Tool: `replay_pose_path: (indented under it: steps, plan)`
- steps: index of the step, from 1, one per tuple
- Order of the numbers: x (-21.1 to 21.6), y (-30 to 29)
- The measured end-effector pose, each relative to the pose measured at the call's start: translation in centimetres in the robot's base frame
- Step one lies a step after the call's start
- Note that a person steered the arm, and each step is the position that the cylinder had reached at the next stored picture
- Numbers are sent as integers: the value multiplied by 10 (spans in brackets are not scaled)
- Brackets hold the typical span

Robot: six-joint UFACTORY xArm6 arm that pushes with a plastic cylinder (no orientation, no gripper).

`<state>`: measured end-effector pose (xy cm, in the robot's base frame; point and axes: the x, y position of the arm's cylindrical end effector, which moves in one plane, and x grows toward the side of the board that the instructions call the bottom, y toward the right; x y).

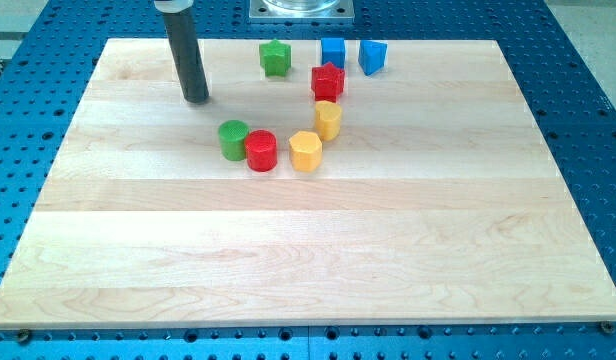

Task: Push the cube below the triangle

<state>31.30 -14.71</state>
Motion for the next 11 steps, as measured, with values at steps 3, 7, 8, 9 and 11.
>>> replay_pose_path:
  steps: [3, 7, 8, 9, 11]
  plan:
    - [0, -6]
    - [-95, -9]
    - [-100, 68]
    - [-101, 119]
    - [-106, 180]
